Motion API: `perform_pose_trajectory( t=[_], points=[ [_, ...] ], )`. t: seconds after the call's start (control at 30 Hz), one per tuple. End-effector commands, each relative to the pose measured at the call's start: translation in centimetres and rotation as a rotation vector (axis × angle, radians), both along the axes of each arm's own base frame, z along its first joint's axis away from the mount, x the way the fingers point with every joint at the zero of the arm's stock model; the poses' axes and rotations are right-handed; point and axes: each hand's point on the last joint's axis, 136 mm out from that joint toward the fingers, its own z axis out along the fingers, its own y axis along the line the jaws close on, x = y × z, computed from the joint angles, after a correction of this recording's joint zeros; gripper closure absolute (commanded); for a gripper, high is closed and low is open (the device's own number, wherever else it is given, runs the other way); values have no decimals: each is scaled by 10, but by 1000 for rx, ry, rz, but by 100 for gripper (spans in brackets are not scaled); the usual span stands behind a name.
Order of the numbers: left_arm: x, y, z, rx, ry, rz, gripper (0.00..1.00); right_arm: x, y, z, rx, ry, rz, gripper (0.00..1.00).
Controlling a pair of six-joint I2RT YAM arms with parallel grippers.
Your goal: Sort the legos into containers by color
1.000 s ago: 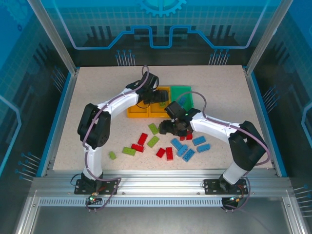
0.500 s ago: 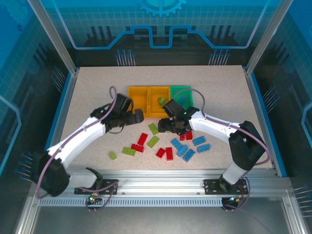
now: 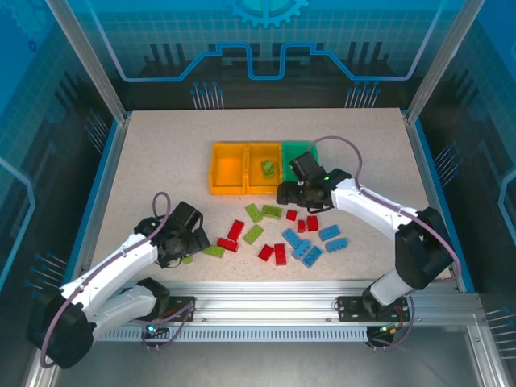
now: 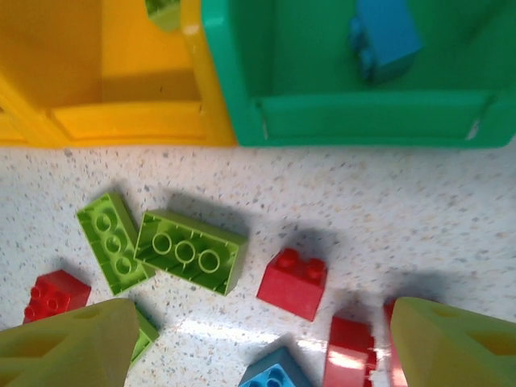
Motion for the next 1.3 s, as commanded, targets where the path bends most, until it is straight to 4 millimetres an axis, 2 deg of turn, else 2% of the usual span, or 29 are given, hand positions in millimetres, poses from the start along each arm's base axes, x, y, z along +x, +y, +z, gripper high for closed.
perform_pose_trajectory(
  t=[0.0,0.13,0.23,0.53,0.7,0.97,1.13,1.27],
  points=[
    [-19,11,-9,18,61,74,1,-2,-22,0,-41,-3,-19,16],
    [-28,9,-23,-14,87,104,5,-6,-43,-5,-93,10,-45,16],
    [-26,6,-30,-32,81,109,8,-13,-52,-11,-108,31,-49,16],
    [-5,-1,-36,-33,57,85,16,-22,-69,-14,-128,48,-76,16],
    [3,0,-39,-46,50,85,28,-28,-80,-8,-154,44,-87,15],
    [10,-6,-47,-58,67,57,56,-44,-104,-13,-163,80,-156,15],
    [15,-4,-44,-48,45,37,65,-55,-112,-17,-163,101,-175,15],
    [24,-4,-35,-45,14,23,69,-65,-111,-24,-155,139,-170,15]
  ],
)
